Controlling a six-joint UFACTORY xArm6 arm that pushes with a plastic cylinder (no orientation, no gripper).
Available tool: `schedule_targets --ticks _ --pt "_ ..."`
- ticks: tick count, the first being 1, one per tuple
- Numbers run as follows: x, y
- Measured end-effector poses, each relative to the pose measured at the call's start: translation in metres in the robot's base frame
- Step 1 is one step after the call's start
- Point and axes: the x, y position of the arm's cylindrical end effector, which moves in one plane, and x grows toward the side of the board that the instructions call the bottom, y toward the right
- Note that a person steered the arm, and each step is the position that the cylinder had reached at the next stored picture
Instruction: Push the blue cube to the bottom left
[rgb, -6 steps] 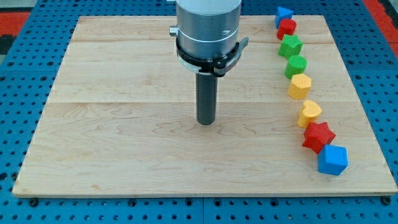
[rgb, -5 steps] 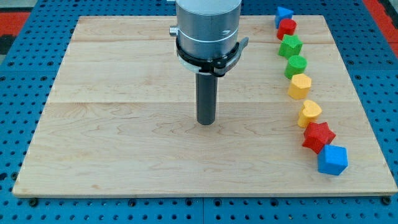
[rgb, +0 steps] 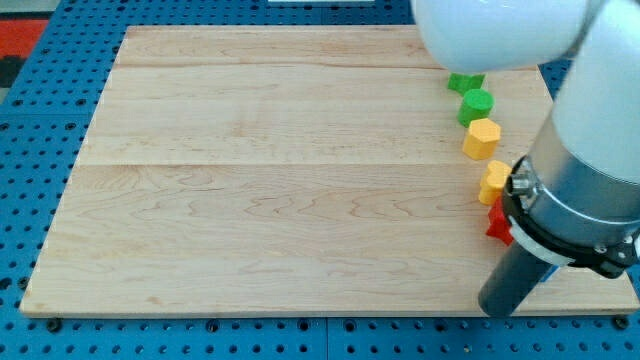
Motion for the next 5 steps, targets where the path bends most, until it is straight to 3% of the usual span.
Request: schedule_targets --ticks 2,3,5 --pt "0.0 0.105" --pt "-0.033 0.109" --pt "-0.044 -0.037"
